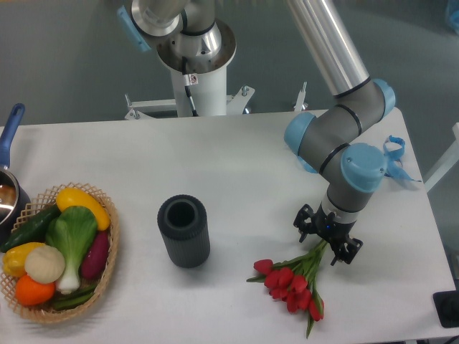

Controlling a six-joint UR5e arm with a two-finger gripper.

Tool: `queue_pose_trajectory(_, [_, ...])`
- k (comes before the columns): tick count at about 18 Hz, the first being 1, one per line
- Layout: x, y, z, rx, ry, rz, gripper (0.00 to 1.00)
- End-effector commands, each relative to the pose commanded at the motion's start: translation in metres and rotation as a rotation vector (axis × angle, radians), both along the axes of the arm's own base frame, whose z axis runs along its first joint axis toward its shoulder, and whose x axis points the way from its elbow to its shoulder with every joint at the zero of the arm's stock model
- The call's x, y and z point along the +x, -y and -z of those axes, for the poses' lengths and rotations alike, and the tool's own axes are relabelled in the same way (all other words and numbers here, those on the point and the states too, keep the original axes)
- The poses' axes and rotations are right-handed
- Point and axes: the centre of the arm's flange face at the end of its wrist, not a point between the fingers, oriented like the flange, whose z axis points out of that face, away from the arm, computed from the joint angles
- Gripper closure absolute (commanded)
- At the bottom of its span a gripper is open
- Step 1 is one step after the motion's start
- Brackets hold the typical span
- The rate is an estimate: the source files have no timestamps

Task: Pick up the flowers from the table
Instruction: 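Close the gripper around the tulip stems, then lift the tulip bouquet up off the table by its stems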

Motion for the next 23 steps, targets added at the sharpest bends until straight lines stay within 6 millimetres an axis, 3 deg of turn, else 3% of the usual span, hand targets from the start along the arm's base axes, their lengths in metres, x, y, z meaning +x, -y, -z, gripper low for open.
queue_pose_trajectory(4, [0.001, -0.001, 0.001, -0.001, 0.003, -0.006, 0.47])
queue_pose_trajectory(12, [0.000, -0.001, -0.005, 0.004, -0.004, -0.014, 0.76])
queue_pose_trajectory(16, [0.000, -0.001, -0.010, 0.007, -0.005, -0.033, 0.80])
queue_pose_trajectory(18, [0.000, 0.000, -0.021, 0.021, -0.014, -0.041, 0.80])
queue_pose_trajectory(20, [0.002, 0.001, -0.045, 0.041, -0.038, -0.055, 0.80])
queue_pose_trajectory(23, [0.017, -0.002, -0.106, 0.142, -0.051, -0.132, 0.79])
